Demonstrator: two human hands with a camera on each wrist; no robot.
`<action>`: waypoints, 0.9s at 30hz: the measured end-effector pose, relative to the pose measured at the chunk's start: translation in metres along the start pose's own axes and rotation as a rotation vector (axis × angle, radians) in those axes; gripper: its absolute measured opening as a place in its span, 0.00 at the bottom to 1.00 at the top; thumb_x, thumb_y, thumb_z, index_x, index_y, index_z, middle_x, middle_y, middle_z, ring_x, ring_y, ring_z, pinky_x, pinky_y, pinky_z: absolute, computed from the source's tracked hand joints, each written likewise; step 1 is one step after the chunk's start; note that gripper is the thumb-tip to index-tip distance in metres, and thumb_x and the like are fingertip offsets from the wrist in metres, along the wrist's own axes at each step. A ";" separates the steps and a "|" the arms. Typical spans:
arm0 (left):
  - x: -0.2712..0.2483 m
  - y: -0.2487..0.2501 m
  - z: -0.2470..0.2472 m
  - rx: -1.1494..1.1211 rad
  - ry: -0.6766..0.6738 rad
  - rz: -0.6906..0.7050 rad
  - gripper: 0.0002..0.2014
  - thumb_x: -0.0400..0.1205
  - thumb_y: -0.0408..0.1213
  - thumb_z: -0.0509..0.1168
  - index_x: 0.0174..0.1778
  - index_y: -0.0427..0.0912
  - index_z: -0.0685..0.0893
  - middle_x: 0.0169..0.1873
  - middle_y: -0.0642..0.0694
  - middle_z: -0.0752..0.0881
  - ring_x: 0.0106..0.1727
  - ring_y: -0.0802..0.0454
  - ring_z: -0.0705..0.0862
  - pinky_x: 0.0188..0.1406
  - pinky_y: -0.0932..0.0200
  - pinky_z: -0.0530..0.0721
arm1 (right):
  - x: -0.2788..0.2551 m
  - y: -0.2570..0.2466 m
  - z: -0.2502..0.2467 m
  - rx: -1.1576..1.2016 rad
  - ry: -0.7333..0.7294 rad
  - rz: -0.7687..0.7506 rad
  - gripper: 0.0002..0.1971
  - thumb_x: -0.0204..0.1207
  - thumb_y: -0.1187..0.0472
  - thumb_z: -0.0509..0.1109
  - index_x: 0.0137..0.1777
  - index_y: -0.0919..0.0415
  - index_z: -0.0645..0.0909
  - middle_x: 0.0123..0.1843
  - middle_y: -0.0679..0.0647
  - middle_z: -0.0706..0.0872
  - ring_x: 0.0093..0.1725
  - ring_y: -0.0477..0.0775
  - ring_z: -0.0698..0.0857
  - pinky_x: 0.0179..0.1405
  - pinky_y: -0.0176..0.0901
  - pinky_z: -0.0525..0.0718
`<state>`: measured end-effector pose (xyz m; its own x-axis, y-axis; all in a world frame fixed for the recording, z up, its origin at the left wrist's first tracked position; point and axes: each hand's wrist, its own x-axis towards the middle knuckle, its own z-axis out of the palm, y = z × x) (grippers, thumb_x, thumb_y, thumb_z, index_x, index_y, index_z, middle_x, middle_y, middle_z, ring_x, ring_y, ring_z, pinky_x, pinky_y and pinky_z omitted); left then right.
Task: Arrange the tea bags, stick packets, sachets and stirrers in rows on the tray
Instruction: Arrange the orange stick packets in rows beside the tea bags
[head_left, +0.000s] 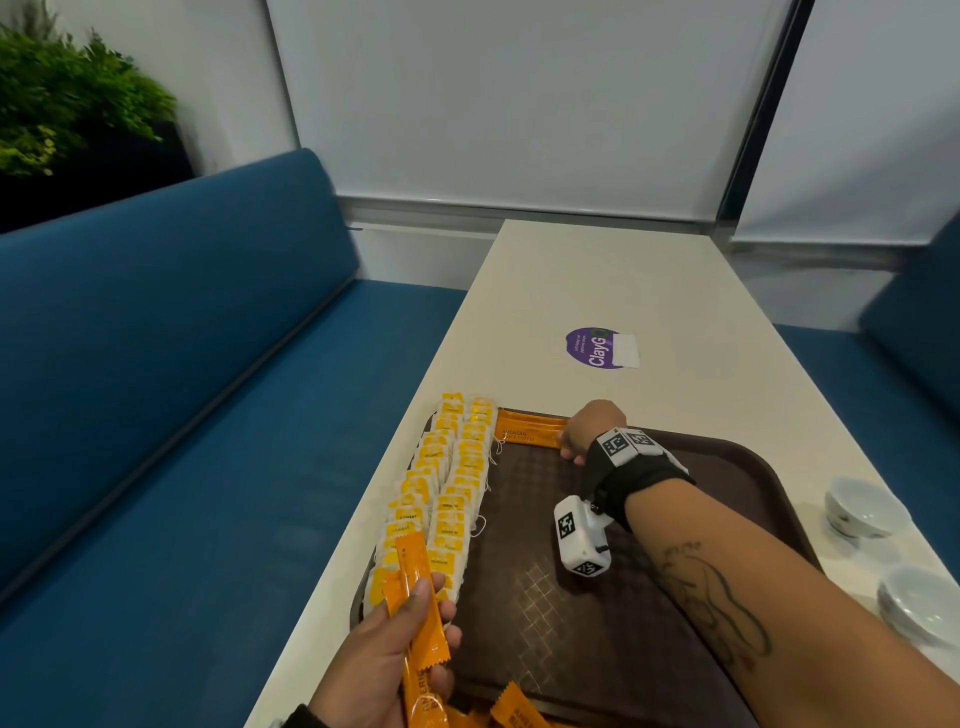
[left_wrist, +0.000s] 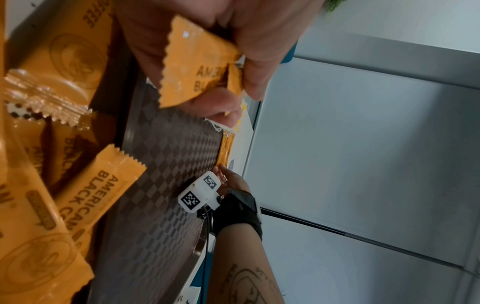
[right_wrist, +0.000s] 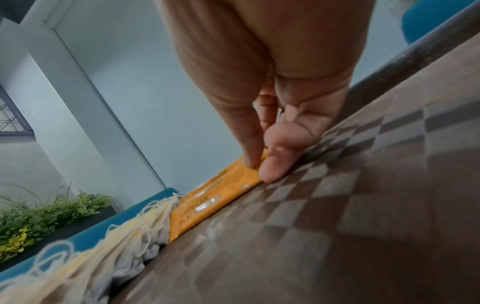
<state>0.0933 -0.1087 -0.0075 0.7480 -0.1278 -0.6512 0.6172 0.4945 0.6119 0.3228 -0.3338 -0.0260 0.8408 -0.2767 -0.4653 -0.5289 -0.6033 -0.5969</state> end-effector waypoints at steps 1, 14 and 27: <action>0.002 0.000 -0.003 0.005 -0.015 0.013 0.12 0.82 0.38 0.61 0.56 0.36 0.81 0.27 0.38 0.85 0.22 0.45 0.84 0.12 0.60 0.79 | 0.001 -0.001 0.002 -0.015 0.021 0.038 0.06 0.79 0.60 0.69 0.43 0.62 0.78 0.34 0.52 0.82 0.32 0.47 0.84 0.26 0.33 0.80; -0.004 0.003 0.003 -0.009 -0.053 0.018 0.12 0.81 0.39 0.61 0.55 0.36 0.81 0.31 0.37 0.85 0.28 0.43 0.84 0.14 0.59 0.82 | 0.001 0.004 0.003 -0.247 0.162 -0.074 0.20 0.71 0.52 0.76 0.56 0.64 0.81 0.54 0.58 0.88 0.53 0.58 0.88 0.58 0.47 0.84; -0.013 -0.005 0.025 0.038 -0.099 0.094 0.14 0.76 0.37 0.68 0.57 0.40 0.81 0.40 0.37 0.86 0.36 0.41 0.84 0.17 0.58 0.83 | -0.215 0.028 0.006 0.009 -0.568 -0.483 0.14 0.68 0.53 0.79 0.45 0.56 0.79 0.33 0.50 0.85 0.30 0.46 0.84 0.20 0.33 0.75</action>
<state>0.0867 -0.1311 0.0092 0.8222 -0.1672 -0.5440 0.5506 0.4760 0.6858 0.1264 -0.2867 0.0536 0.7918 0.4483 -0.4149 -0.1192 -0.5528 -0.8248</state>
